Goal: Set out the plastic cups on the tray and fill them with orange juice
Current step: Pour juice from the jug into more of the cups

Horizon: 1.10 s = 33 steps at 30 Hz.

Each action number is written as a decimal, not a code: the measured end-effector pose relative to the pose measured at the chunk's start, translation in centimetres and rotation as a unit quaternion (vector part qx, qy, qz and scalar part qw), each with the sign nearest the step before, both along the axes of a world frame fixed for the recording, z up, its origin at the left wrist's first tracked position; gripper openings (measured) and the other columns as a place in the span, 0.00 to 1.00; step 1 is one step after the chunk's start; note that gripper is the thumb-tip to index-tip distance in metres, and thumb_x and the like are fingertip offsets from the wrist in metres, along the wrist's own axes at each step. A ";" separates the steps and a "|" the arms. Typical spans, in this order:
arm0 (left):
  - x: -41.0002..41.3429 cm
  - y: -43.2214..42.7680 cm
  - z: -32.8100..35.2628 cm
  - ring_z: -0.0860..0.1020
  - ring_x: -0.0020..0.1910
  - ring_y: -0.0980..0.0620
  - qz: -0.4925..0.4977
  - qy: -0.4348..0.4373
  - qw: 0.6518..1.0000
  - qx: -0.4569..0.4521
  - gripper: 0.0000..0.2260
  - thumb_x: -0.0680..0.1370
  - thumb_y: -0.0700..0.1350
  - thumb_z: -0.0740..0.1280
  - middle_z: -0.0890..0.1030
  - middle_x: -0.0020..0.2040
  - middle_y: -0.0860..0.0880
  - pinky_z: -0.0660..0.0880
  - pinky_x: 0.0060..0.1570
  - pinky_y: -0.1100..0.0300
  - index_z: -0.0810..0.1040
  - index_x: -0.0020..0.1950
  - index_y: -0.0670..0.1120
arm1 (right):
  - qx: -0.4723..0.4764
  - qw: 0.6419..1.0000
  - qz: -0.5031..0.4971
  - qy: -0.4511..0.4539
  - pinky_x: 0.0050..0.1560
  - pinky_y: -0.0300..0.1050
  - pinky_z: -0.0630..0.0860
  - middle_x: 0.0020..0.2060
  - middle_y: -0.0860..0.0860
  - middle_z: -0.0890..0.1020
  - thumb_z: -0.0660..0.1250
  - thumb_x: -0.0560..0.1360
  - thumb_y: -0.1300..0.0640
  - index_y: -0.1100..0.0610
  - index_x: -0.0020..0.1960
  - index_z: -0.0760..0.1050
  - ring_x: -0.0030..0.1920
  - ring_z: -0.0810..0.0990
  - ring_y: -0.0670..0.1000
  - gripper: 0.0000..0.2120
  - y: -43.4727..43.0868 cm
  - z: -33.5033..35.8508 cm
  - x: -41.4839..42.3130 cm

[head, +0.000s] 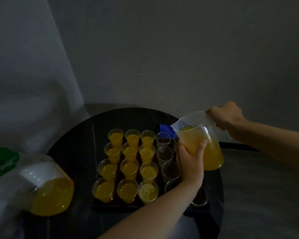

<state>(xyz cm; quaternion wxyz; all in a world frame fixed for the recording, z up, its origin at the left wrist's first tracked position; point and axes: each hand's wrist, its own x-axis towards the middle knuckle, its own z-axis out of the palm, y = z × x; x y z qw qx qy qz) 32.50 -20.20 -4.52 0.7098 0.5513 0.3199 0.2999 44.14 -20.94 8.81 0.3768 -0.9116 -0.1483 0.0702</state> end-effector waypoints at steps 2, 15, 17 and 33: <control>0.6 0.2 -0.4 0.75 0.65 0.57 0.001 0.006 1.000 -0.006 0.47 0.62 0.78 0.69 0.75 0.68 0.57 0.73 0.69 0.47 0.65 0.76 0.59 | -0.007 1.000 -0.001 -0.006 0.30 0.41 0.68 0.29 0.56 0.80 0.66 0.72 0.53 0.63 0.38 0.81 0.27 0.75 0.54 0.13 0.4 -0.2 0.4; 1.0 1.7 -1.6 0.77 0.61 0.58 -0.002 0.001 0.999 -0.043 0.38 0.68 0.69 0.71 0.77 0.65 0.56 0.74 0.66 0.52 0.67 0.75 0.56 | -0.041 0.999 0.007 -0.008 0.30 0.42 0.68 0.29 0.57 0.80 0.64 0.74 0.54 0.64 0.38 0.81 0.29 0.76 0.55 0.15 2.9 -1.4 0.4; 1.0 1.6 -1.6 0.78 0.60 0.59 -0.002 0.001 0.998 -0.055 0.37 0.69 0.68 0.71 0.78 0.64 0.56 0.75 0.65 0.52 0.68 0.74 0.56 | -0.043 0.999 0.006 -0.001 0.30 0.42 0.68 0.30 0.57 0.80 0.64 0.75 0.53 0.64 0.39 0.81 0.29 0.75 0.54 0.15 3.0 -1.5 0.3; 0.9 1.7 -1.9 0.80 0.58 0.56 -0.006 0.013 0.997 -0.078 0.40 0.62 0.76 0.69 0.80 0.60 0.55 0.78 0.63 0.48 0.70 0.69 0.57 | -0.094 0.995 0.029 0.005 0.27 0.38 0.65 0.30 0.54 0.77 0.63 0.77 0.55 0.62 0.39 0.77 0.28 0.72 0.51 0.13 3.6 -1.1 -0.3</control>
